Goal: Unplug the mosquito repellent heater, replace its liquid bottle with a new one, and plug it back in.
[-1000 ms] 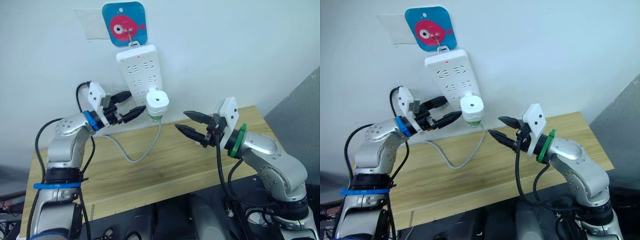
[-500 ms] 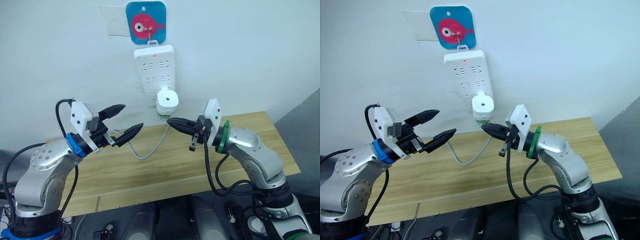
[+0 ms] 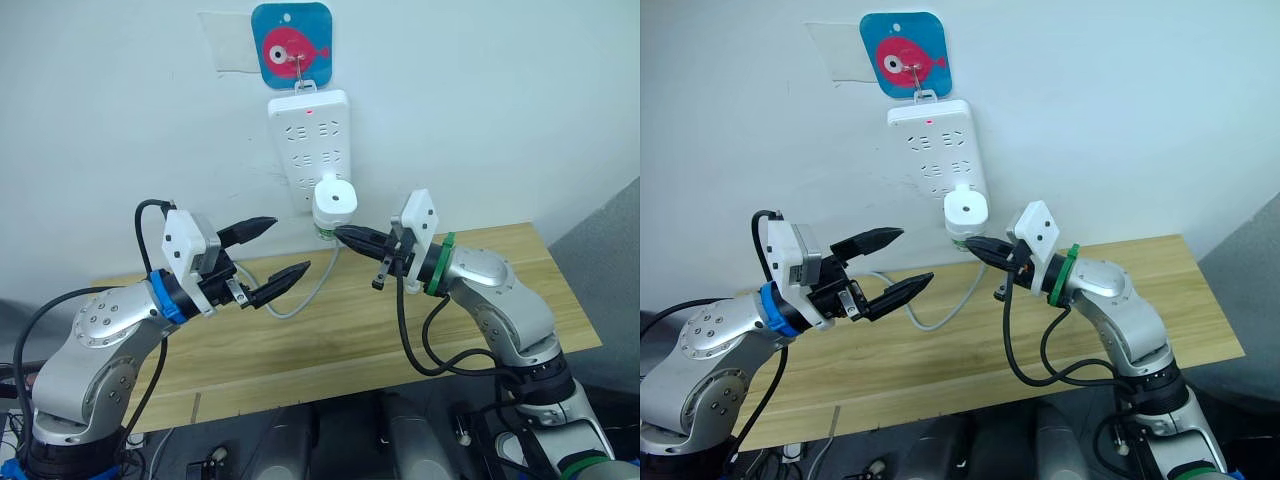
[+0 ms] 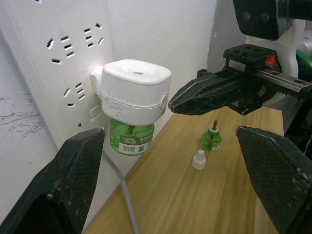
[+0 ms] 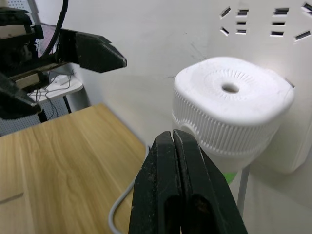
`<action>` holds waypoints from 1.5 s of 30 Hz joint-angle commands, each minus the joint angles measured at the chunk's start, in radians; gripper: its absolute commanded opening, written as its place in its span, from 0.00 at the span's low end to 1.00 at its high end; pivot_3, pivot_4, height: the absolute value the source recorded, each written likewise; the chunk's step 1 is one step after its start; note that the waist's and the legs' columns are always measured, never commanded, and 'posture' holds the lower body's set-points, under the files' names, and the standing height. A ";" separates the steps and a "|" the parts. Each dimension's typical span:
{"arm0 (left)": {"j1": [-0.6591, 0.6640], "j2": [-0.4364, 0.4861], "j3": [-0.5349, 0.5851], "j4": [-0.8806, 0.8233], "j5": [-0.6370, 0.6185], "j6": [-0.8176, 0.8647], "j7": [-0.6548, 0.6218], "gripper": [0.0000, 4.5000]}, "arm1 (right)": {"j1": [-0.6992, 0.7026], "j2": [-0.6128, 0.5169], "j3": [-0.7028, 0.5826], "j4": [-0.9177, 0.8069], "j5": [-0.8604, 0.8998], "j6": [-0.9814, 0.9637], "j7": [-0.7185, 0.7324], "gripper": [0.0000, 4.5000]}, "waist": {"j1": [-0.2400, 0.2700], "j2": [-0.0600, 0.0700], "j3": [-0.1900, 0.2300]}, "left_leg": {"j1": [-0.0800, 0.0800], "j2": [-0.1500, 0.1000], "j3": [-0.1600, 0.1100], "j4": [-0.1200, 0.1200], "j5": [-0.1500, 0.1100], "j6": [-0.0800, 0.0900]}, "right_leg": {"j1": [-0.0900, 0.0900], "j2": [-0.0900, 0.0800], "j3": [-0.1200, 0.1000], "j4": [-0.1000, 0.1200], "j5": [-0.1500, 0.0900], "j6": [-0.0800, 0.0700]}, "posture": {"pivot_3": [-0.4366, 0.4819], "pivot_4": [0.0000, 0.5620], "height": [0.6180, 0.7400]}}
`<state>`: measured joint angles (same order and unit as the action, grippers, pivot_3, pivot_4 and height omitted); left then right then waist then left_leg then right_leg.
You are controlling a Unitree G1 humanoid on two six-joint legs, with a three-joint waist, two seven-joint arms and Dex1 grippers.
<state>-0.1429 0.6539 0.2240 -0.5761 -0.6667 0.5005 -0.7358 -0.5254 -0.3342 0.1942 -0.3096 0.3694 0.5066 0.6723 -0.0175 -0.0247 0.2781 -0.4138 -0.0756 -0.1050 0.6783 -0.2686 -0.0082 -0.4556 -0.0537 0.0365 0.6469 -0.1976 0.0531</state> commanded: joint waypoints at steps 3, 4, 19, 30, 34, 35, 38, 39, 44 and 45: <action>-0.006 0.003 0.004 -0.015 -0.016 -0.005 0.003 1.00 | -0.012 0.024 -0.012 -0.012 -0.018 -0.028 -0.025 0.01 | 0.000 0.000 0.000 | 0.000 0.000 0.000 0.000 0.000 0.000 | 0.000 0.000 0.000 0.000 0.000 0.000 | 0.53 0.49 1.00; -0.004 0.001 0.003 -0.017 -0.016 -0.004 0.005 1.00 | -0.012 0.024 -0.011 -0.010 -0.025 -0.031 -0.027 0.01 | 0.000 0.000 0.000 | 0.000 0.000 0.000 0.000 0.000 0.000 | 0.000 0.000 0.000 0.000 0.000 0.000 | 0.53 0.49 1.00; -0.003 -0.008 -0.007 -0.002 -0.013 -0.010 0.003 1.00 | -0.025 0.015 -0.028 0.034 -0.094 -0.085 -0.055 0.01 | -0.001 0.000 0.000 | 0.000 0.000 0.000 0.000 0.001 -0.001 | 0.000 0.000 0.000 0.001 0.000 -0.001 | 0.52 0.49 1.00; -0.023 -0.011 -0.019 0.029 -0.009 -0.019 -0.003 1.00 | -0.039 0.001 -0.033 0.068 -0.189 -0.140 -0.115 0.01 | 0.000 0.000 0.000 | 0.001 0.000 -0.001 0.000 0.001 -0.001 | 0.001 0.000 -0.001 0.001 0.001 -0.002 | 0.51 0.48 1.00; -0.025 -0.012 -0.020 0.029 -0.009 -0.019 -0.002 1.00 | -0.030 0.000 -0.034 0.057 -0.218 -0.136 -0.133 0.01 | 0.000 0.000 0.000 | 0.002 0.000 -0.001 0.000 0.001 -0.001 | 0.002 0.000 -0.002 0.001 0.002 -0.002 | 0.51 0.48 1.00; -0.024 -0.012 -0.020 0.028 -0.009 -0.019 -0.002 1.00 | -0.026 0.000 -0.035 0.053 -0.223 -0.132 -0.135 0.01 | 0.000 0.000 0.000 | 0.003 0.000 -0.002 0.000 0.001 -0.001 | 0.003 0.000 -0.002 0.001 0.002 -0.002 | 0.51 0.48 1.00; -0.026 -0.012 -0.021 0.029 -0.008 -0.019 -0.003 1.00 | -0.012 0.002 -0.040 0.040 -0.224 -0.122 -0.136 0.01 | 0.001 0.000 0.000 | 0.006 0.000 -0.002 0.000 0.001 -0.001 | 0.006 0.000 -0.002 0.001 0.002 -0.002 | 0.51 0.48 1.00; -0.027 -0.012 -0.022 0.029 -0.007 -0.020 -0.003 1.00 | -0.008 0.002 -0.041 0.034 -0.222 -0.119 -0.135 0.01 | 0.001 0.000 0.000 | 0.006 0.000 -0.002 0.000 0.001 -0.001 | 0.007 0.000 -0.002 0.001 0.002 -0.002 | 0.51 0.48 1.00; -0.031 -0.012 -0.023 0.032 -0.006 -0.020 -0.003 1.00 | 0.010 -0.002 -0.050 0.007 -0.212 -0.095 -0.144 0.01 | 0.004 0.000 0.000 | 0.010 0.000 -0.003 0.000 0.001 0.000 | 0.011 0.000 -0.003 0.000 0.001 -0.002 | 0.51 0.47 1.00; -0.031 -0.012 -0.023 0.032 -0.006 -0.020 -0.003 1.00 | 0.012 -0.003 -0.051 0.003 -0.210 -0.090 -0.146 0.01 | 0.005 0.000 0.000 | 0.011 0.000 -0.003 -0.001 0.001 0.000 | 0.012 0.000 -0.003 -0.001 0.001 -0.002 | 0.51 0.47 1.00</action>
<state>-0.1646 0.6427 0.2007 -0.5305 -0.6667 0.4958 -0.7341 -0.5063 -0.3250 0.2362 -0.3044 0.1959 0.4055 0.6111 -0.0126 -0.0247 0.2781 -0.4015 -0.0755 -0.1079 0.6770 -0.2681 -0.0084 -0.4422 -0.0536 0.0339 0.6458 -0.1963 0.0508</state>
